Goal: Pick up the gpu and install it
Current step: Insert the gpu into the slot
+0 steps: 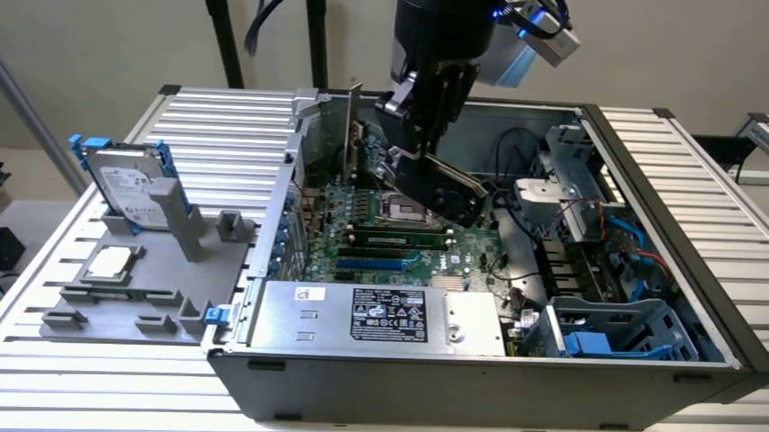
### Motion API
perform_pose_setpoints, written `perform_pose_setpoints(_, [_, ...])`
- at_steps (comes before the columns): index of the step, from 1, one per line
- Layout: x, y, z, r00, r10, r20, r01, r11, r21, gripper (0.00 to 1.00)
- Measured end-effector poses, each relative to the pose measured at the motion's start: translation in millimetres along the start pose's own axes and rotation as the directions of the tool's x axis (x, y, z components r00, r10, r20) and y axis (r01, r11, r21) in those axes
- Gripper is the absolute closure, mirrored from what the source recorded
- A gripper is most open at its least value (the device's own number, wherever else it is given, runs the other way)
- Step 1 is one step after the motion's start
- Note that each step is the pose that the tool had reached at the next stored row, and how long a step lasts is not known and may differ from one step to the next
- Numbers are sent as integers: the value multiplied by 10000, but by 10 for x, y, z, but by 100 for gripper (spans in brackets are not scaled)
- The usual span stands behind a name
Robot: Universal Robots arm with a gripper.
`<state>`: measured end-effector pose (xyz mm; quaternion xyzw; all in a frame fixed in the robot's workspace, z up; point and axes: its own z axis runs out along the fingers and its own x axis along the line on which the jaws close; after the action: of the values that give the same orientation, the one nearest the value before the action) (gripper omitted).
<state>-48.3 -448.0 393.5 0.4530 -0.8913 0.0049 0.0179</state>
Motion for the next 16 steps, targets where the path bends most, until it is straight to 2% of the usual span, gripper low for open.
perform_pose_setpoints(4, [0,0,15,9973,-739,-2,739,9973,35,74])
perform_pose_setpoints(8, [-1,-1,33,9894,-1454,-10,1454,9894,61,74])
perform_pose_setpoints(12, [-2,0,52,9762,-2167,-19,2167,9762,85,74])
perform_pose_setpoints(16, [-2,-1,69,9577,-2877,-20,2877,9577,106,74])
